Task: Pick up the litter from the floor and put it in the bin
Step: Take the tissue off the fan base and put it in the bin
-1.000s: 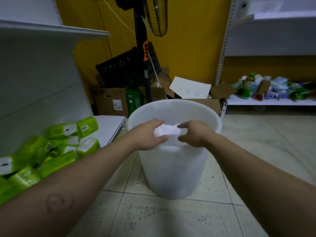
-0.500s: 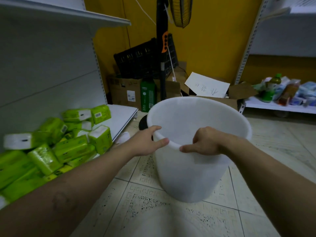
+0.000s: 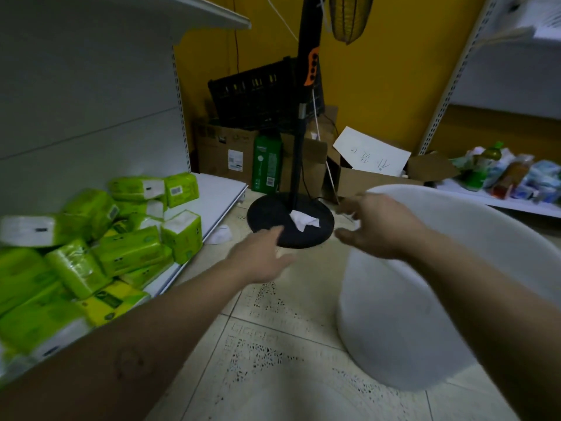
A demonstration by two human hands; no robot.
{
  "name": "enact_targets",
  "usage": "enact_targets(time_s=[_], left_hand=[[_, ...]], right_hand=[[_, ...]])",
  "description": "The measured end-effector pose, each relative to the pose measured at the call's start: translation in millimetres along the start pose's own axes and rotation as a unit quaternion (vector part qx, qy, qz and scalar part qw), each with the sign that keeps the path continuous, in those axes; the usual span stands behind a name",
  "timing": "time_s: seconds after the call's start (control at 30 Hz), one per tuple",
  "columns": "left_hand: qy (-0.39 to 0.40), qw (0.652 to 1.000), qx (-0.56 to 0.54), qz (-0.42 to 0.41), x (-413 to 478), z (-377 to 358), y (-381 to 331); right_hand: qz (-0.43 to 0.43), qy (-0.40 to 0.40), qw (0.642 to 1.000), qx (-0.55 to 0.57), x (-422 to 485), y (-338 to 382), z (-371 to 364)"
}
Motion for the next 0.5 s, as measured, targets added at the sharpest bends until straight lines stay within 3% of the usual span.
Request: enact_targets(time_s=[0.07, 0.17, 0.27, 0.5], left_hand=[[0.029, 0.999, 0.017, 0.042, -6, 0, 50], [0.072, 0.994, 0.000, 0.081, -14, -8, 104], [0.076, 0.992, -0.043, 0.088, -14, -18, 137], [0.096, 0.978, -0.159, 0.092, 13, -66, 169]], right_hand=[[0.041, 0.015, 0.999, 0.005, 7, 33, -27], [0.061, 0.109, 0.992, -0.014, 15, 62, -91], [0.035, 0.180, 0.982, -0.033, 24, 71, -144], [-0.039, 0.229, 0.972, -0.043, 64, 76, -181]])
Point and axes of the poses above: each hand's wrist, its own x-axis towards the middle knuckle, its own z-axis out of the back of the hand, y = z × x, the point moved 10 cm from there along x, towards the middle knuckle, and after that the axes turned 5 degrees about -z, right-handed, at the moved point
